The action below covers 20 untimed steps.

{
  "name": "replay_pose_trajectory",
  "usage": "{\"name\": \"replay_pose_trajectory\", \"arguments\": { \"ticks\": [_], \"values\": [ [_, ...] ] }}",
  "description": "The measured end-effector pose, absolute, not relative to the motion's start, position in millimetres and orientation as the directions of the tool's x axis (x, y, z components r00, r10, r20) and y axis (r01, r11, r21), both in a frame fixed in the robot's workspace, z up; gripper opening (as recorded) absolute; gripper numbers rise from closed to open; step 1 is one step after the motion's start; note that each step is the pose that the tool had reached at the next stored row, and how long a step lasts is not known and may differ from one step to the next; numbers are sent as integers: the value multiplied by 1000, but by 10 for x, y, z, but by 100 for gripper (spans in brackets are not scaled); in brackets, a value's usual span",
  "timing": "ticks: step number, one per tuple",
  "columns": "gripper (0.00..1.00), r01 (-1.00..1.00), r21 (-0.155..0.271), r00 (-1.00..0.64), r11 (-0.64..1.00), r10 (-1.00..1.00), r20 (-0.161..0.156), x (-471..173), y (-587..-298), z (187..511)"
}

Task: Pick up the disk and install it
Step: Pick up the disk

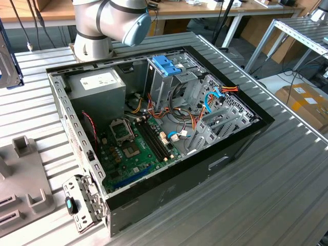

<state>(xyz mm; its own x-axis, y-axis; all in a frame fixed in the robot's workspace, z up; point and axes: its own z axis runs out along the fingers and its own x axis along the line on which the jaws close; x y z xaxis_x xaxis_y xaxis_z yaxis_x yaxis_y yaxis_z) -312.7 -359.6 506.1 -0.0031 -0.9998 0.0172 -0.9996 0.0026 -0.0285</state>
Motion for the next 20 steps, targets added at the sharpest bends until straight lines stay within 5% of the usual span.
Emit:
{"name": "replay_pose_trajectory", "arguments": {
  "ticks": [20],
  "values": [
    [35,-1000,-28,-3,3,-1000,17,-3043,-3596,5061]
  ]
}}
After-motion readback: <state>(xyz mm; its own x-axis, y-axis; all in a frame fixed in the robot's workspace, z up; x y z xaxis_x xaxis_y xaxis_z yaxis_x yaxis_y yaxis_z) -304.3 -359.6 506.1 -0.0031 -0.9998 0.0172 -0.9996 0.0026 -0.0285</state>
